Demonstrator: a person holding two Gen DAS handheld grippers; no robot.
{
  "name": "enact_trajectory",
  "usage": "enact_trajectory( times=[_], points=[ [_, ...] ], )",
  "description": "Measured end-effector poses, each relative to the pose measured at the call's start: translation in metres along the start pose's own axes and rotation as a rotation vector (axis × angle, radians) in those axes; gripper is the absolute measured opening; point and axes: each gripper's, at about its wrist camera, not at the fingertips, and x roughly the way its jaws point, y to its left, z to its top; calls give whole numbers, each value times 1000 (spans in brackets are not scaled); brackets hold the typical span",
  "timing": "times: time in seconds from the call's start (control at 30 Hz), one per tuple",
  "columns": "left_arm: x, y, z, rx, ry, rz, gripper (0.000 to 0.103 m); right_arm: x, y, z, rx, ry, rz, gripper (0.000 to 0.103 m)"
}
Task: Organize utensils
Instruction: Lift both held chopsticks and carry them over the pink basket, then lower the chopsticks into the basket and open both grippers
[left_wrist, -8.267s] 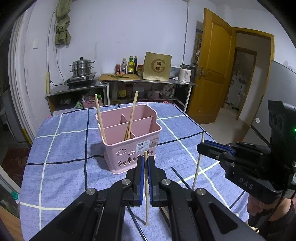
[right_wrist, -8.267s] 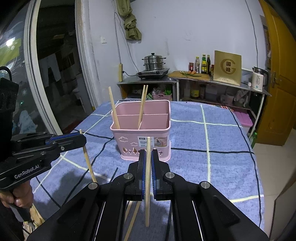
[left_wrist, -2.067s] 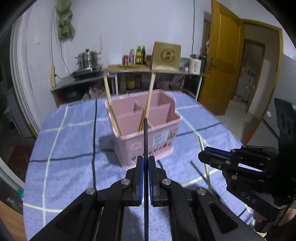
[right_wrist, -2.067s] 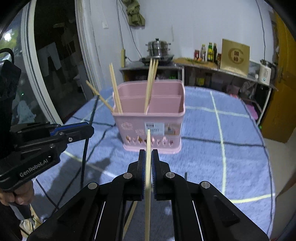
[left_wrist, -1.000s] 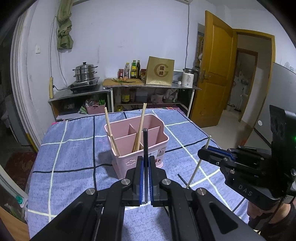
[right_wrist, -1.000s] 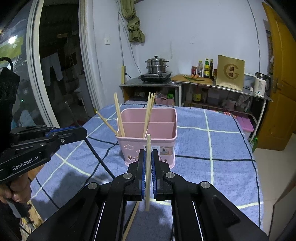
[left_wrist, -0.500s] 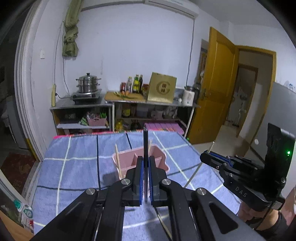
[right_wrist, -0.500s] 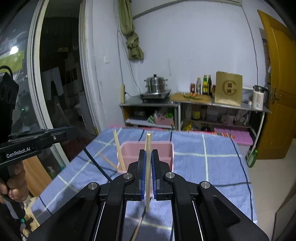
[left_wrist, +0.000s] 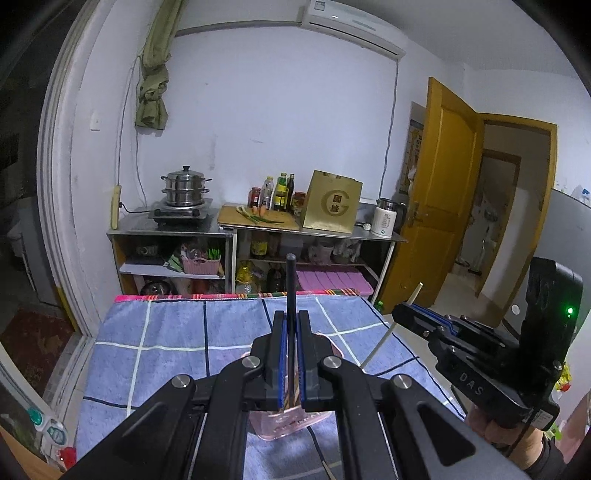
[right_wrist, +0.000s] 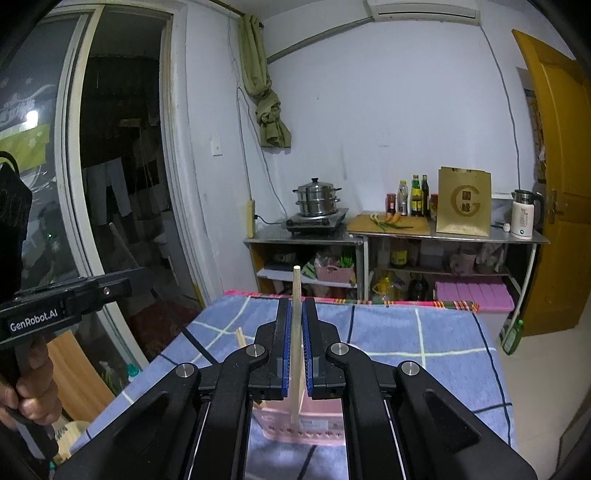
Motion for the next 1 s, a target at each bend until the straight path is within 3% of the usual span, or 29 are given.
enact_trajectory(
  times=[0.4, 1.0],
  points=[
    [42, 19, -5, -15, 60, -1, 4, 38, 1, -6, 9, 19, 27, 6],
    [105, 37, -50, -49, 184, -6, 4, 94, -9, -55, 27, 175, 38, 6]
  ],
)
